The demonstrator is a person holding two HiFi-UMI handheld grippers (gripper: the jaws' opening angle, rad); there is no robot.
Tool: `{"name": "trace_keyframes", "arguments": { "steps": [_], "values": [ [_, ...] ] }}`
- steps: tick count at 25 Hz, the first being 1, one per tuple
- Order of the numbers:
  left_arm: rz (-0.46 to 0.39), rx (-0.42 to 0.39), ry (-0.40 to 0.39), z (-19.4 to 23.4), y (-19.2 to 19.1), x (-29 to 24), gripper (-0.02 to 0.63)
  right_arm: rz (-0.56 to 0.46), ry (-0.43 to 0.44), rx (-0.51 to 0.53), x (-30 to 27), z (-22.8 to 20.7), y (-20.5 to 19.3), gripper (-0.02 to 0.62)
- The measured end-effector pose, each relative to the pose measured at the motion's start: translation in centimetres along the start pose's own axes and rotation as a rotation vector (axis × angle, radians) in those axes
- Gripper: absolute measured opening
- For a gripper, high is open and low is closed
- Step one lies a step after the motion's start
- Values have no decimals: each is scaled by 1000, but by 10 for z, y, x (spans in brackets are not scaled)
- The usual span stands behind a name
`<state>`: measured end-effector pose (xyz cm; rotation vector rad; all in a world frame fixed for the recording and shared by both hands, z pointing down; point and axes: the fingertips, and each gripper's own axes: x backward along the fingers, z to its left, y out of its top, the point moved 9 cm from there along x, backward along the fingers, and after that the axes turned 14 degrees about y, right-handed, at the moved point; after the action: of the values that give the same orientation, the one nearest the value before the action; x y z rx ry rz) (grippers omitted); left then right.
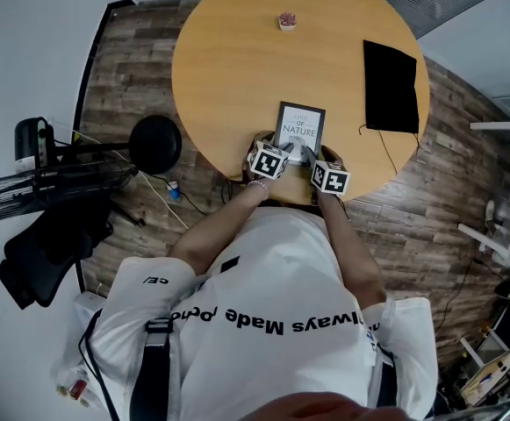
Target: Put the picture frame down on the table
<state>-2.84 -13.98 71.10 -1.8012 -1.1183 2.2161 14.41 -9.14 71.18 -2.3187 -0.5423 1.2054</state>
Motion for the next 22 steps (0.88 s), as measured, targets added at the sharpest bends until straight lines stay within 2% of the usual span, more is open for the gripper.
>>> {"name": "trace_keyframes", "arguments": {
  "steps": [4, 9, 16, 22],
  "values": [
    [-41, 21, -39, 0, 5, 18, 265, -30, 33, 59, 13, 8, 9, 218],
    [-98, 57, -93, -2, 17, 42, 179, -76, 70, 167, 34, 21, 28, 165],
    [-236, 46, -146, -6, 41, 92, 121, -174, 141, 290, 67, 55, 58, 93],
    [-353, 42, -157, -4, 60, 135, 81, -242, 180, 383, 100, 86, 81, 72]
  ]
}}
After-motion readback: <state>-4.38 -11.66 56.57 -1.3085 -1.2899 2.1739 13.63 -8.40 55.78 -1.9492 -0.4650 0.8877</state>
